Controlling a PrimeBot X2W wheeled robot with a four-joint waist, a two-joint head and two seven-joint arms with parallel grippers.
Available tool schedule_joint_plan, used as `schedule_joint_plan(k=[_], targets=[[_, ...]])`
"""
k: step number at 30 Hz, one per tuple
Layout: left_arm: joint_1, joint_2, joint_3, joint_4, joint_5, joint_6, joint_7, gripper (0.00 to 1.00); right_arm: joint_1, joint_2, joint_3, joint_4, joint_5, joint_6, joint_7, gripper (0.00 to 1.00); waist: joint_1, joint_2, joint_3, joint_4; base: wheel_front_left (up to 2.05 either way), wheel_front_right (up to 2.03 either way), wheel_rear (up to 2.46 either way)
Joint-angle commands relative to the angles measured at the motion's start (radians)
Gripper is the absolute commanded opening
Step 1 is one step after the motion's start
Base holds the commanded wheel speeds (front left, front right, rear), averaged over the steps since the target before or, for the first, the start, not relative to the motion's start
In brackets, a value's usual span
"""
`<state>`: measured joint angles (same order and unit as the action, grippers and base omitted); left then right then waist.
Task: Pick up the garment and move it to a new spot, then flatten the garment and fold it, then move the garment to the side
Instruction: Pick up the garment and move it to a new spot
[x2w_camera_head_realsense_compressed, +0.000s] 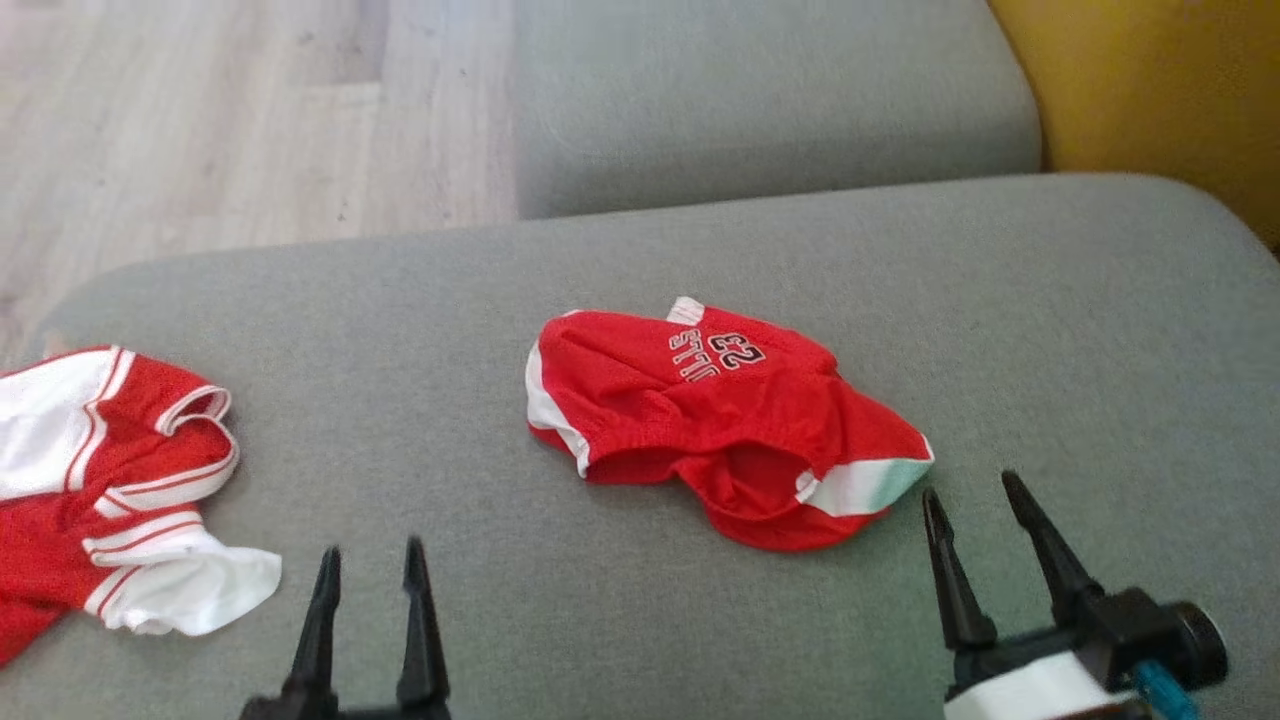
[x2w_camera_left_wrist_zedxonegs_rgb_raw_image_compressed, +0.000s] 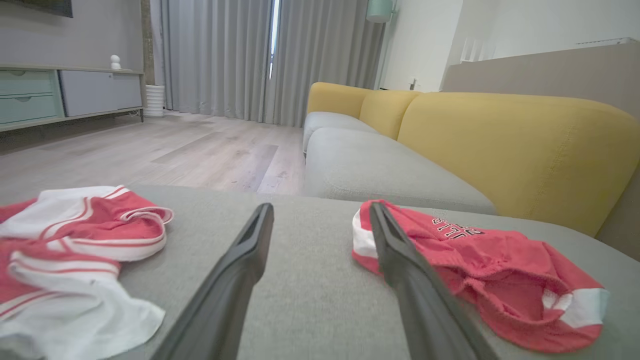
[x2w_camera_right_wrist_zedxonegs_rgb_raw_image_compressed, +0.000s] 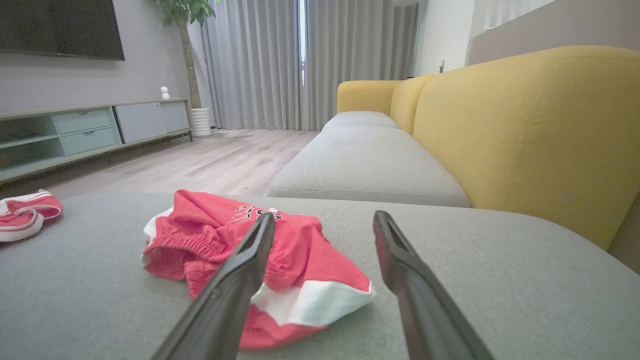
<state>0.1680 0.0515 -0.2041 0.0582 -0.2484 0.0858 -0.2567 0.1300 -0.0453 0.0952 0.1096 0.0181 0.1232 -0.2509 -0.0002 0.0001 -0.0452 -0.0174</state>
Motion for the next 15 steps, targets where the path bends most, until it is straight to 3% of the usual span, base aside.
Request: schedule_joint_plan(k=[1, 15], targets=[[-0.019, -0.001, 0.025, -0.045, -0.007, 0.013, -0.005, 1.0, -0.021, -0.005, 0.025, -0.036, -0.011, 0.008, -0.011, 1.0, 0.0002, -0.0001, -0.016, 0.014, 0.0, 0.0, 0.0], [0.035, -0.001, -0.023, -0.039, 0.076, 0.032, -0.005, 1.0, 0.054, -0.005, -0.025, -0.044, -0.004, 0.008, -0.011, 1.0, 0.0002, -0.0001, -0.035, 0.026, 0.0, 0.0, 0.0]])
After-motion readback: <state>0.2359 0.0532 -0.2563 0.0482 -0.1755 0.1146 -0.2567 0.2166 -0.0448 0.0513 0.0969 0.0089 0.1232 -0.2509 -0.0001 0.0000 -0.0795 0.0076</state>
